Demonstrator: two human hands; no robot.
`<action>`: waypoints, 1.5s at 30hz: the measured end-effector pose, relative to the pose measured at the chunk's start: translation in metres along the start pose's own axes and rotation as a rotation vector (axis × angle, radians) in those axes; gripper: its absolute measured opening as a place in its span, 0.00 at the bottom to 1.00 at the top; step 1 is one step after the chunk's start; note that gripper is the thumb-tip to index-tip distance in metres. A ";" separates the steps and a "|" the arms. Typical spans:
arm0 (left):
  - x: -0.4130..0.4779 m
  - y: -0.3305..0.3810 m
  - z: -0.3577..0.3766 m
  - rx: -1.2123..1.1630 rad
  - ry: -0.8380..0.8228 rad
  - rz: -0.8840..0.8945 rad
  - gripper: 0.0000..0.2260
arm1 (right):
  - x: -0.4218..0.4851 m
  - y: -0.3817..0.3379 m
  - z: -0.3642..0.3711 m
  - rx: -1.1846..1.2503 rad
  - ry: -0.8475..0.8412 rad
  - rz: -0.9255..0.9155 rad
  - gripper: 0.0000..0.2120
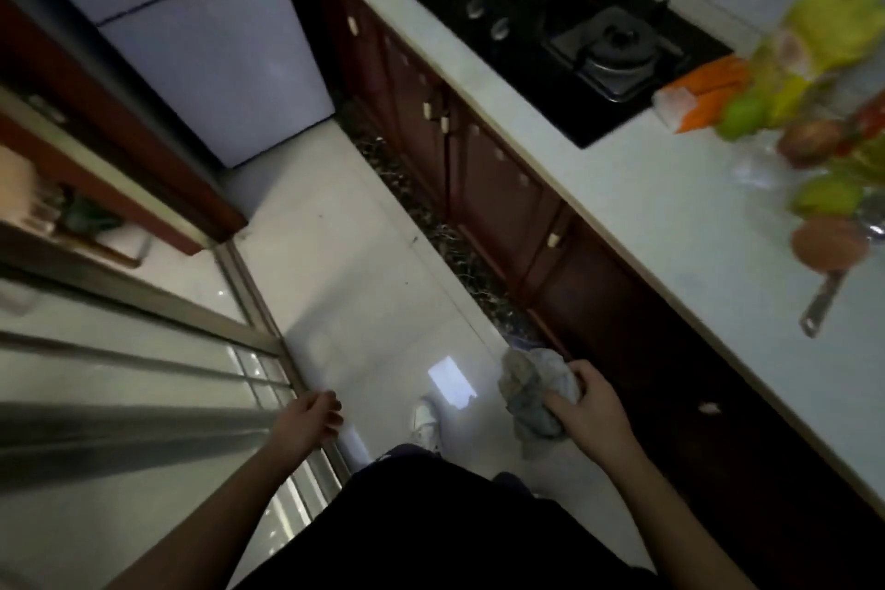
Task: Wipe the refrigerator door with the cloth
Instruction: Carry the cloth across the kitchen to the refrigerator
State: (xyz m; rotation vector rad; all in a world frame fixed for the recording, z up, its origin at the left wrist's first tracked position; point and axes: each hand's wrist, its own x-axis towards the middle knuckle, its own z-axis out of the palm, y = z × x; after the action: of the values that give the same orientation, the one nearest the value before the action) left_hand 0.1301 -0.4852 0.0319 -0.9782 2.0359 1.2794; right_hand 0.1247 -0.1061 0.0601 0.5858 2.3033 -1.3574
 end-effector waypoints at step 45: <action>0.392 0.242 -0.379 -0.457 0.218 -0.329 0.12 | 0.499 -0.579 0.327 -0.374 -0.409 -0.195 0.09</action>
State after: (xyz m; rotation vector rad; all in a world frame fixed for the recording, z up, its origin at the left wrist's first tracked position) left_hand -0.3199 -0.8768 0.0164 -1.6479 1.6591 1.5347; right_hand -0.5612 -0.5754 0.0615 -0.0346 2.2232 -0.9699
